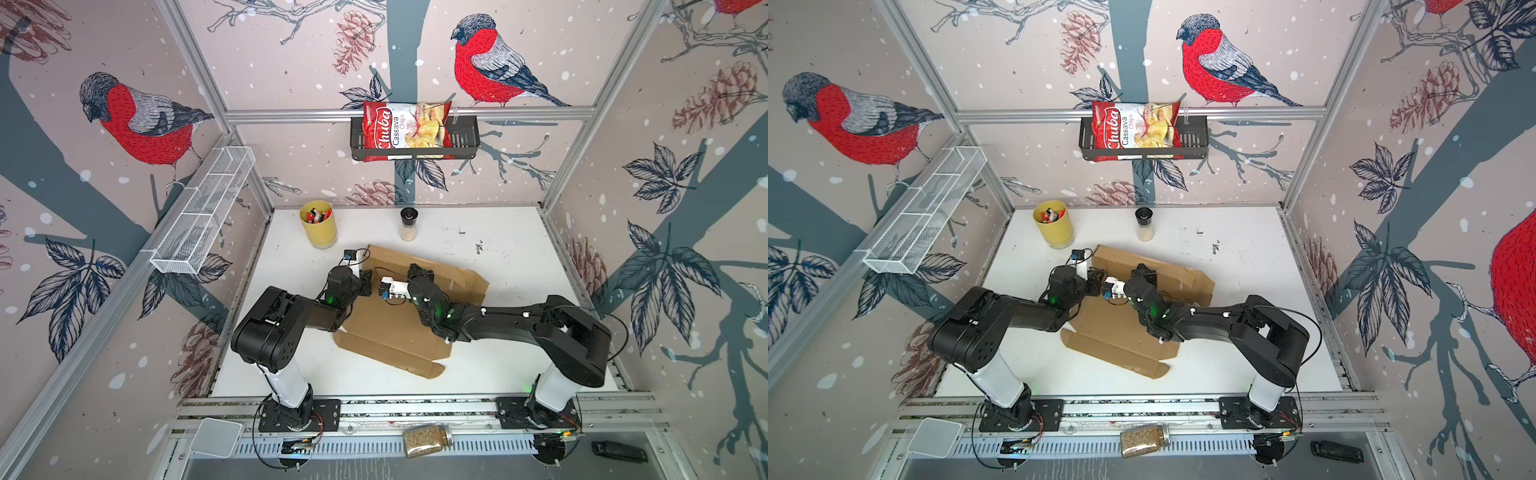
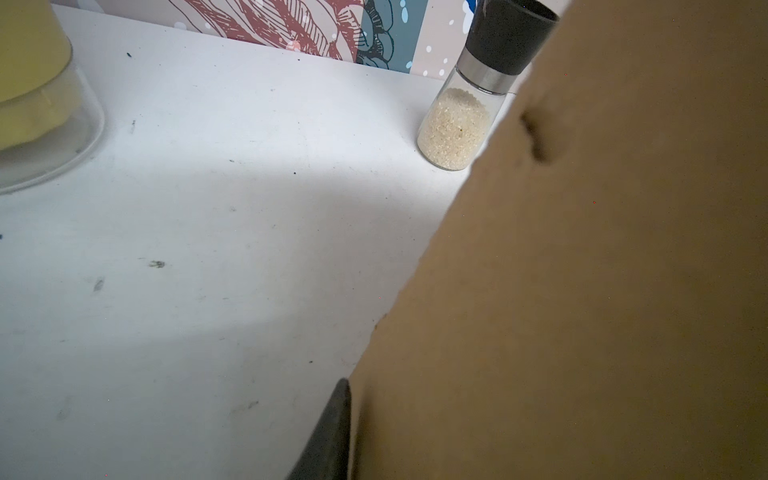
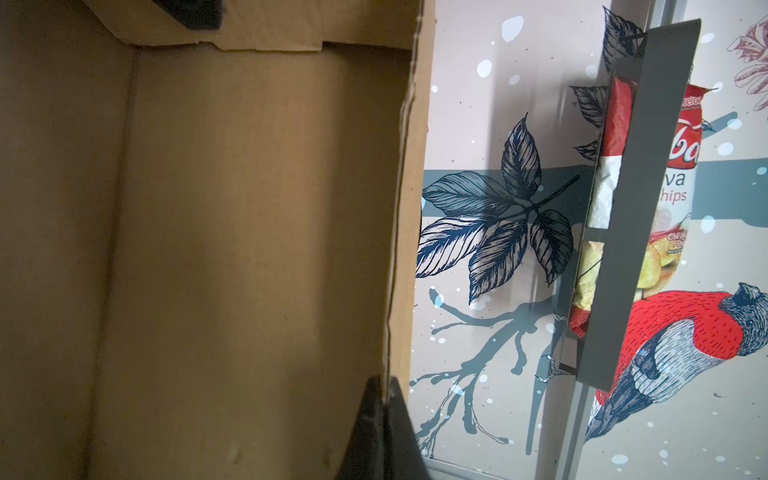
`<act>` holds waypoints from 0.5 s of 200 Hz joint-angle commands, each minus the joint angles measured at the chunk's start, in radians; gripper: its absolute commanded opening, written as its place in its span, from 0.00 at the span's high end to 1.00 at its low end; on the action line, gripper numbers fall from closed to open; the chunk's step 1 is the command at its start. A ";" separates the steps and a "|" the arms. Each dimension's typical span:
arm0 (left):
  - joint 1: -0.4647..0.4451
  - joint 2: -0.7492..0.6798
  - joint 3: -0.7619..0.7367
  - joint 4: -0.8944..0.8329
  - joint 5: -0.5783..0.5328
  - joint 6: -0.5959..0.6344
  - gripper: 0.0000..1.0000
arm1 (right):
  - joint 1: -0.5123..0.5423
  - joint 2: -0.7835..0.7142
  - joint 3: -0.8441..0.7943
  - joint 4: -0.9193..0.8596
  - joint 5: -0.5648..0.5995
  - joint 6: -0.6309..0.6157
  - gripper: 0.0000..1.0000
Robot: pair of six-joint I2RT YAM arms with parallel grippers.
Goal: Fold the paper box
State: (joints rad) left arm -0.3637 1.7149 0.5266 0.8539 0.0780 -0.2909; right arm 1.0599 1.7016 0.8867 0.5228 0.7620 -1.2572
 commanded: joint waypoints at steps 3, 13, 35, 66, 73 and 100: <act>-0.022 0.011 0.001 0.054 -0.101 -0.018 0.79 | 0.005 0.000 -0.003 -0.014 -0.021 0.009 1.00; -0.027 0.015 -0.006 0.070 -0.124 -0.022 0.82 | 0.005 -0.002 -0.003 -0.015 -0.020 0.011 1.00; -0.039 0.020 -0.007 0.080 -0.173 -0.021 0.89 | 0.006 -0.005 -0.005 -0.018 -0.021 0.012 1.00; -0.049 0.045 0.002 0.090 -0.191 -0.020 0.93 | 0.006 -0.004 -0.003 -0.020 -0.026 0.013 1.00; -0.050 0.053 0.003 0.097 -0.190 -0.019 0.93 | 0.006 -0.003 -0.001 -0.021 -0.027 0.013 1.00; -0.052 0.057 -0.009 0.129 -0.184 -0.019 0.90 | 0.005 -0.008 -0.005 -0.026 -0.030 0.016 1.00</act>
State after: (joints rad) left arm -0.4156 1.7691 0.5251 0.9401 -0.0795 -0.2958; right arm 1.0634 1.7008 0.8860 0.5228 0.7589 -1.2537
